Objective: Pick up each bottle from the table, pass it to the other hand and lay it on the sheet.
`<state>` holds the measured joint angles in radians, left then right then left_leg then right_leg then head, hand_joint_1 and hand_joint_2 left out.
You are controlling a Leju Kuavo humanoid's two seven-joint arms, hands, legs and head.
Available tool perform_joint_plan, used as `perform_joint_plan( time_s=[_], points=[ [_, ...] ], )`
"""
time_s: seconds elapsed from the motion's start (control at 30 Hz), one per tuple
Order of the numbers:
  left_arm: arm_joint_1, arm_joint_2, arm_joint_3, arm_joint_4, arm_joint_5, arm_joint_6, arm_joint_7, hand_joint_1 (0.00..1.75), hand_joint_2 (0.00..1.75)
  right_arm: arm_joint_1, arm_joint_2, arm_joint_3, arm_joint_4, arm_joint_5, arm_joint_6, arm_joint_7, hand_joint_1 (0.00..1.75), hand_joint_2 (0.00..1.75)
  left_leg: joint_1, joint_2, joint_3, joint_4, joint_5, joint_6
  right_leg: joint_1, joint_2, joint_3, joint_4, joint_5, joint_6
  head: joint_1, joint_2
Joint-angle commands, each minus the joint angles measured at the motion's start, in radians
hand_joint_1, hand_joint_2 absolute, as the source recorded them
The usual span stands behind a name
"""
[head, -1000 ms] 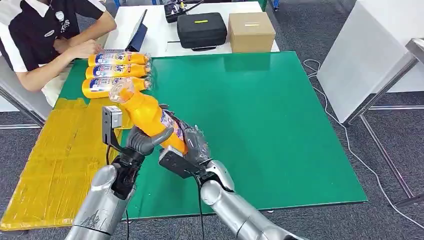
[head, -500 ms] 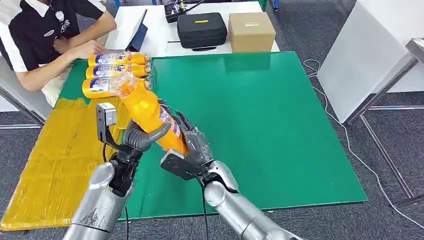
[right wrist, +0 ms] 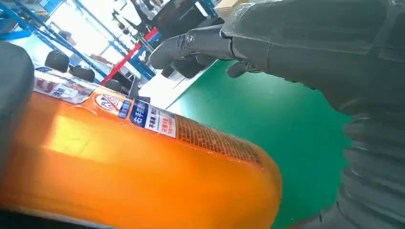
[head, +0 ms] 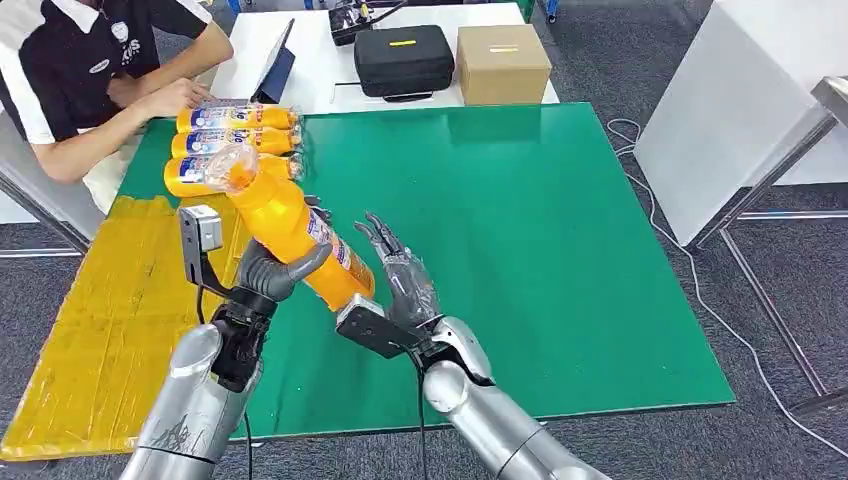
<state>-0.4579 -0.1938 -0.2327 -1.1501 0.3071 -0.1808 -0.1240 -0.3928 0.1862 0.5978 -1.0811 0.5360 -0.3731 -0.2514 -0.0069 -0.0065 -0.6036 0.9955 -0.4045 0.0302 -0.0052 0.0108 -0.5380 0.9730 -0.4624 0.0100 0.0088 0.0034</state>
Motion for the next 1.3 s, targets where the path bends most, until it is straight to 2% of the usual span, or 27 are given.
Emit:
perform_joint_plan(
  time_s=[0.03, 0.1, 0.2, 0.33, 0.4, 0.53, 0.63, 0.73, 0.8, 0.9, 1.0, 1.07, 1.1, 1.3],
  points=[
    [-0.004, 0.039, 0.064, 0.000, -0.029, 0.014, -0.016, 1.75, 1.75, 0.029, -0.078, -0.058, -0.136, 0.053, -0.001, 0.022, 0.00, 1.75, 0.000, -0.001, 0.002, -0.001, -0.001, -0.001, 0.000, -0.001, 0.003, -0.001, -0.001, 0.000, 0.000, 0.000],
    [0.005, 0.047, 0.082, -0.011, -0.046, 0.022, -0.019, 1.75, 1.75, 0.048, -0.093, -0.090, -0.188, 0.062, -0.005, 0.027, 0.00, 1.75, 0.000, 0.000, 0.003, -0.001, -0.001, -0.002, 0.000, -0.001, 0.004, -0.002, -0.001, 0.000, 0.000, 0.000],
    [-0.007, 0.057, 0.095, -0.018, -0.208, 0.126, -0.043, 1.75, 1.75, 0.089, -0.111, -0.160, -0.278, 0.067, -0.022, 0.035, 0.00, 1.75, 0.001, -0.001, 0.003, 0.000, -0.002, -0.002, 0.001, -0.002, 0.005, -0.002, -0.001, 0.000, 0.000, 0.000],
    [-0.007, 0.099, 0.097, -0.070, -0.699, 0.391, -0.043, 1.75, 1.75, 0.210, -0.141, -0.262, -0.443, 0.105, -0.060, 0.034, 0.00, 1.75, 0.000, -0.003, 0.001, 0.000, 0.000, -0.001, 0.000, -0.004, 0.003, -0.001, -0.001, 0.000, 0.000, 0.000],
    [-0.021, 0.151, 0.084, -0.067, -1.006, 0.477, 0.004, 1.75, 1.75, 0.272, -0.150, -0.311, -0.515, 0.137, -0.082, 0.035, 0.00, 1.75, 0.001, -0.004, 0.002, 0.000, -0.001, -0.002, 0.001, -0.004, 0.005, -0.002, -0.002, 0.000, 0.000, 0.000],
    [-0.047, 0.212, 0.119, -0.051, -1.293, 0.485, 0.024, 1.75, 1.75, 0.347, -0.150, -0.409, -0.654, 0.170, -0.028, 0.054, 0.00, 1.75, 0.001, -0.003, 0.002, 0.000, -0.002, -0.002, 0.001, -0.004, 0.004, -0.001, -0.003, 0.000, 0.000, 0.000],
    [-0.025, 0.250, 0.135, -0.049, -1.487, 0.487, 0.074, 1.75, 1.75, 0.341, -0.165, -0.442, -0.661, 0.118, 0.026, 0.039, 0.00, 1.75, 0.000, -0.001, 0.002, 0.000, -0.002, -0.002, 0.000, -0.001, 0.003, -0.001, -0.002, 0.000, 0.000, 0.000],
    [-0.043, 0.270, 0.136, 0.005, -1.575, 0.468, 0.088, 1.75, 1.75, 0.326, -0.183, -0.472, -0.641, 0.039, 0.037, 0.007, 0.00, 1.75, 0.000, 0.000, 0.003, 0.000, -0.002, -0.002, 0.000, 0.000, 0.003, -0.001, -0.001, 0.000, 0.000, 0.000],
    [-0.089, 0.285, 0.148, 0.101, -1.648, 0.429, 0.145, 1.75, 1.75, 0.321, -0.177, -0.508, -0.643, -0.043, 0.066, -0.017, 0.00, 1.75, 0.001, -0.001, 0.003, 0.000, -0.001, -0.002, 0.001, -0.002, 0.004, -0.002, -0.001, 0.000, 0.000, 0.000],
    [-0.137, 0.328, 0.144, 0.230, -1.753, 0.419, 0.202, 1.75, 1.75, 0.314, -0.172, -0.522, -0.639, -0.054, 0.075, -0.016, 0.00, 1.75, 0.001, -0.001, 0.002, 0.000, -0.001, -0.002, 0.001, -0.002, 0.003, -0.001, -0.001, 0.000, 0.000, 0.000],
    [-0.143, 0.351, 0.148, 0.305, -1.791, 0.421, 0.190, 1.75, 1.75, 0.327, -0.162, -0.515, -0.638, -0.051, 0.078, -0.018, 0.00, 1.75, 0.001, 0.001, 0.003, -0.001, -0.001, -0.002, 0.001, 0.000, 0.004, -0.001, -0.001, 0.000, 0.000, 0.000],
    [-0.148, 0.352, 0.157, 0.349, -1.774, 0.412, 0.170, 1.75, 1.75, 0.333, -0.157, -0.510, -0.638, -0.048, 0.083, -0.018, 0.00, 1.75, 0.002, 0.002, 0.009, -0.002, -0.003, -0.005, 0.002, 0.000, 0.010, -0.005, -0.002, 0.000, 0.000, 0.000],
    [-0.153, 0.350, 0.164, 0.375, -1.757, 0.407, 0.155, 1.75, 1.75, 0.335, -0.156, -0.507, -0.636, -0.045, 0.085, -0.018, 0.00, 1.75, 0.001, 0.001, 0.004, -0.001, -0.001, -0.002, 0.001, 0.000, 0.004, -0.002, -0.001, 0.000, 0.000, 0.000],
    [-0.163, 0.348, 0.175, 0.426, -1.734, 0.406, 0.139, 1.75, 1.75, 0.330, -0.155, -0.505, -0.628, -0.041, 0.089, -0.018, 0.00, 1.75, 0.001, 0.000, 0.002, -0.001, -0.001, -0.002, 0.001, 0.000, 0.003, -0.001, -0.001, 0.000, 0.000, 0.000]
  ],
)
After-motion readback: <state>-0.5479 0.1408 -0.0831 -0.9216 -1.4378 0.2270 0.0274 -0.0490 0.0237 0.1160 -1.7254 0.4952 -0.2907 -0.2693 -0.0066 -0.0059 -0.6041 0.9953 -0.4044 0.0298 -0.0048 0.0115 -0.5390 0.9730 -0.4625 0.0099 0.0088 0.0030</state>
